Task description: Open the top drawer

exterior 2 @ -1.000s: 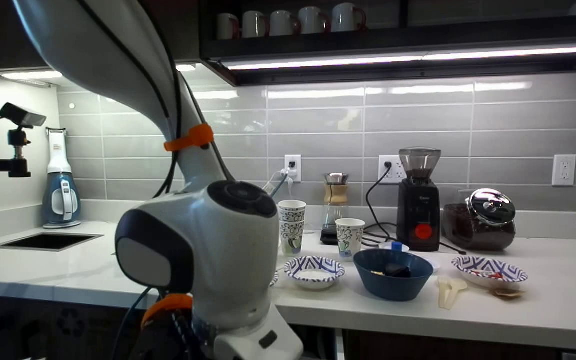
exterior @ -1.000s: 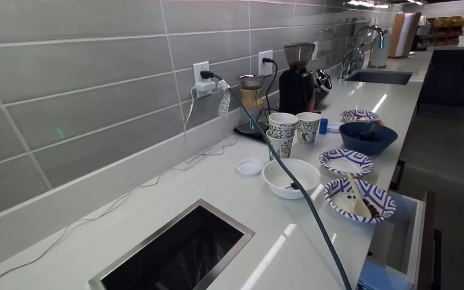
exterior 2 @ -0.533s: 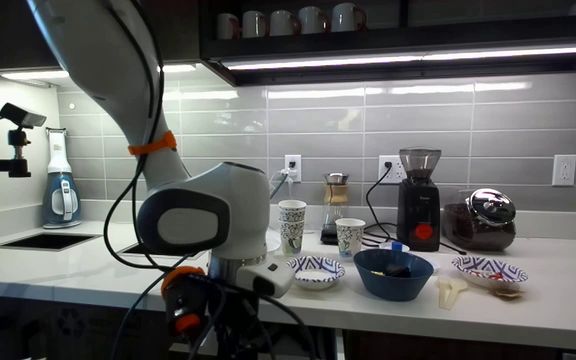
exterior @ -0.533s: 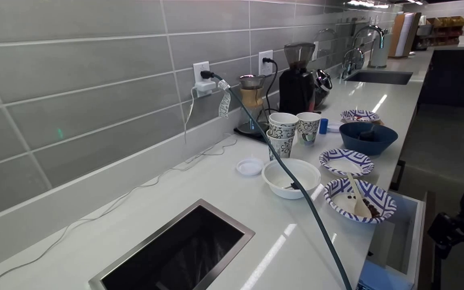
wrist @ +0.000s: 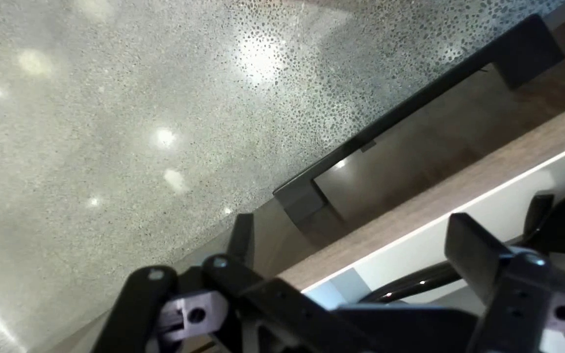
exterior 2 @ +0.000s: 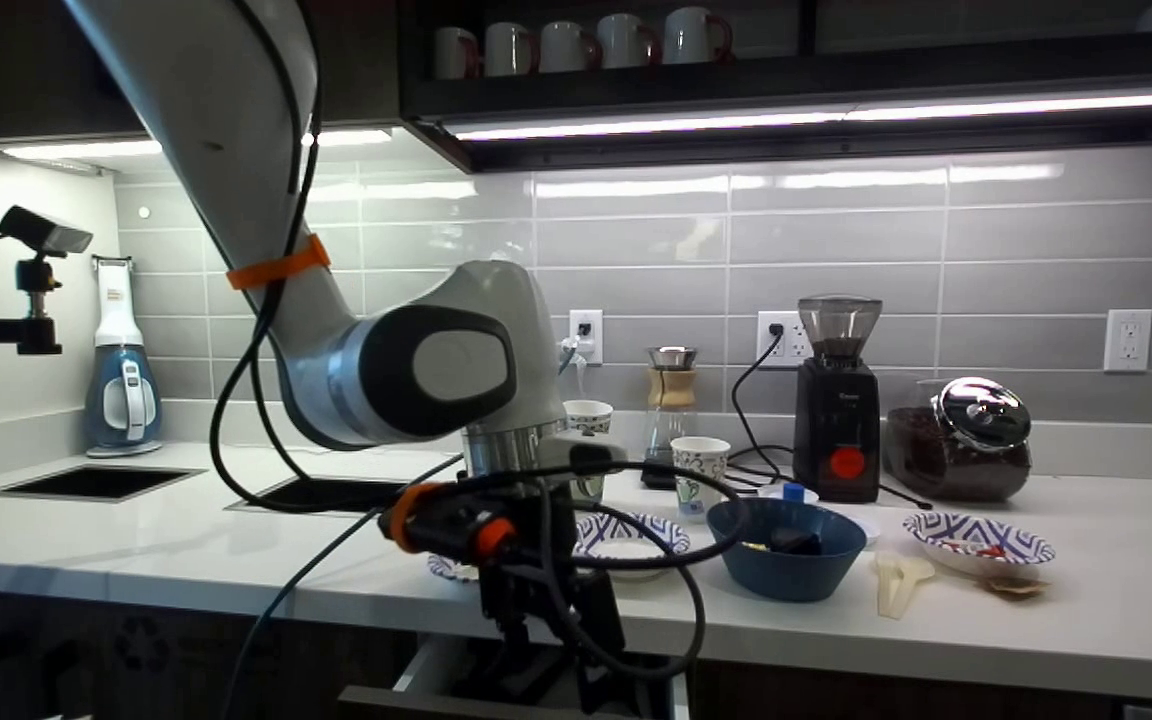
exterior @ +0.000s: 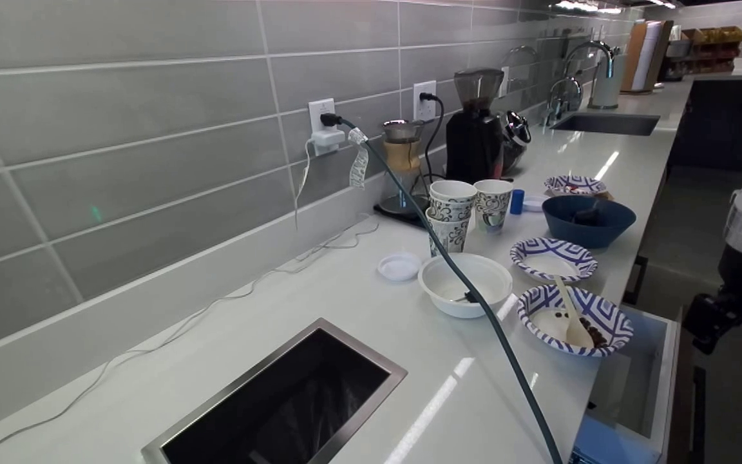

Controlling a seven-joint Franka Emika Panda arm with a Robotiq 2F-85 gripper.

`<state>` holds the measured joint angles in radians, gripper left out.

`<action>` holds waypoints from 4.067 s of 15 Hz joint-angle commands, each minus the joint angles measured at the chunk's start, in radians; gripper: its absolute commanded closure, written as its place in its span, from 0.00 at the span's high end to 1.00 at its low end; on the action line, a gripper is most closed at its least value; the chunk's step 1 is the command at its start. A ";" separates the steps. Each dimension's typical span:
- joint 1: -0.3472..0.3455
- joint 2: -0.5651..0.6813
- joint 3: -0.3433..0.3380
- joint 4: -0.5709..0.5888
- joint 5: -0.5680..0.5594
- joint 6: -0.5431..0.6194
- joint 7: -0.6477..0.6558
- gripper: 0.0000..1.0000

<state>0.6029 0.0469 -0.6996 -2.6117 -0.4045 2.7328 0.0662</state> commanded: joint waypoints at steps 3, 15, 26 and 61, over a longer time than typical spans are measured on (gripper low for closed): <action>-0.265 0.006 0.256 0.002 -0.022 -0.005 0.014 1.00; -0.565 0.023 0.620 -0.059 0.077 0.134 -0.482 0.62; -0.734 0.129 0.872 -0.058 0.452 0.291 -0.825 0.00; -0.592 -0.342 0.741 -0.007 0.147 -0.319 -0.003 0.62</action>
<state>-0.0124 -0.1824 0.0069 -2.6118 -0.3058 2.4125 -0.0299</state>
